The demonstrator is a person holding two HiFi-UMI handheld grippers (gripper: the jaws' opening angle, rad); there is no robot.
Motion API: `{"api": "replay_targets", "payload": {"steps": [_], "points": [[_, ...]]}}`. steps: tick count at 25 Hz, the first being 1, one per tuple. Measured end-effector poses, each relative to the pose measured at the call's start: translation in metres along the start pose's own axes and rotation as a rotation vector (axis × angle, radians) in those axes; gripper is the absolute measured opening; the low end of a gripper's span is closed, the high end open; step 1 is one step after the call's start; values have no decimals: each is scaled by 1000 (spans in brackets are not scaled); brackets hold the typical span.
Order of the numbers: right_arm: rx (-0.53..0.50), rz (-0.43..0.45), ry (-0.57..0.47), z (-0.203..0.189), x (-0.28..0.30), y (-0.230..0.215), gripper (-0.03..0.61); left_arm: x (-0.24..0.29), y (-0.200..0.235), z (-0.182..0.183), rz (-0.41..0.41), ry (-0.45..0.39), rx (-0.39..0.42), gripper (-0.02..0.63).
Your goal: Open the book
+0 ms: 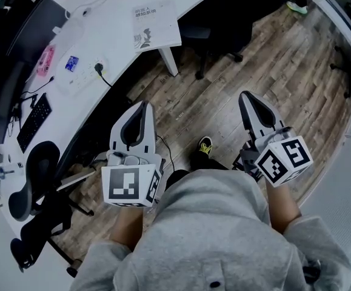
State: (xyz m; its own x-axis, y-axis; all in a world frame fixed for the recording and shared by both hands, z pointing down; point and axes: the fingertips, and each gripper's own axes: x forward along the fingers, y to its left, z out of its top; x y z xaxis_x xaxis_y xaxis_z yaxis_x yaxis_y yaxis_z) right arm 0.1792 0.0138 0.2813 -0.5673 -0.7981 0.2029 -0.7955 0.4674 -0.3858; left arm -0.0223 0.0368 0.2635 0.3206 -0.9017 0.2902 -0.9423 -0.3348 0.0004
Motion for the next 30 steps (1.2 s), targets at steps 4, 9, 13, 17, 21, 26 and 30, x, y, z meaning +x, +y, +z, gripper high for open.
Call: {"api": "replay_targets", "payload": {"steps": [4,9,13,17,21,26,30], "points": [[-5,19,1,5,10,-6,27,9,1,3,12,-2,-4,11],[1,26,-11,11,14,-13,26,15,4,8,21,0,3,11],[-2,28,-23,15,14,-18,26,21,-1,10,13,-2,24,11],[1,30,-37,20,16,-21,27,24,-2,13,17,-9,23,11],[-8,31,-40,23,15,-22,26,24,-3,18,18,-22,24,11],[-9,32,-49,24,12,-19,26,19,-2,19,27,-34,19,11],[-9,35,-47,22,12,-17,26,16,-1,21,34,-38,20,11]]}}
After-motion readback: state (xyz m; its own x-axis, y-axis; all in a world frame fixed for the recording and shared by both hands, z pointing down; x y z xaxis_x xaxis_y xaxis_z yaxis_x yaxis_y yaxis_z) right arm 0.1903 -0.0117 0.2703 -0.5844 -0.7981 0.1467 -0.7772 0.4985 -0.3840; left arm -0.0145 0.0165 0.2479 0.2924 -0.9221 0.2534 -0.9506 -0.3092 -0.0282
